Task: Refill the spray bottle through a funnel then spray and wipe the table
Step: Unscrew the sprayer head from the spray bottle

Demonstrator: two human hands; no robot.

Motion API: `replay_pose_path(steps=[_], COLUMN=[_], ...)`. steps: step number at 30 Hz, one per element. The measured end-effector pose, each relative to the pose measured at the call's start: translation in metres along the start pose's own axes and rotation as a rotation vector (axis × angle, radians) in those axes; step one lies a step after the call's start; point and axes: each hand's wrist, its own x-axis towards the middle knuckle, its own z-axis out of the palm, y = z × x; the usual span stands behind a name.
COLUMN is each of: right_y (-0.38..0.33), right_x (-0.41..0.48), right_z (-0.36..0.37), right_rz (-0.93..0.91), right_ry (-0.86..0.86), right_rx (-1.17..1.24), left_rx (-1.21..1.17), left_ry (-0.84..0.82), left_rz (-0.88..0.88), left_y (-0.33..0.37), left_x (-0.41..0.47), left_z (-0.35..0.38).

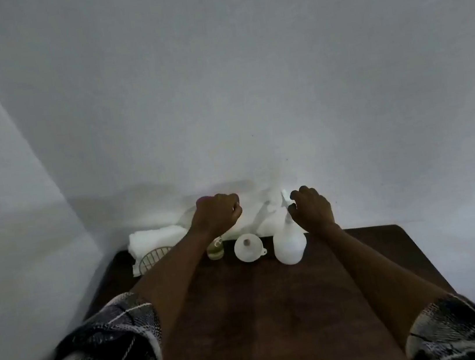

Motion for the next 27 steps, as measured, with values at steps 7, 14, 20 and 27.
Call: replay_pose_path(steps=[7,14,20,27], right_y=[0.003,0.007,0.017,0.007], right_x=[-0.002,0.004,0.003,-0.043], right_z=[0.034,0.047,0.049,0.020], right_rz=[0.174,0.282,0.381,0.295], right_ry=[-0.133,-0.068,-0.080,-0.056], right_rx=[0.196,0.316,0.560,0.597], left_rx=[-0.084,-0.170,-0.292,-0.650], left_ry=[-0.211,-0.258,-0.271,-0.246], left_rz=[-0.031,-0.108,-0.170,-0.221], left_y=[0.000,-0.001,0.002,0.022], left_x=[-0.011,-0.016,-0.021,-0.066], left_z=[0.046,0.067,0.070,0.068])
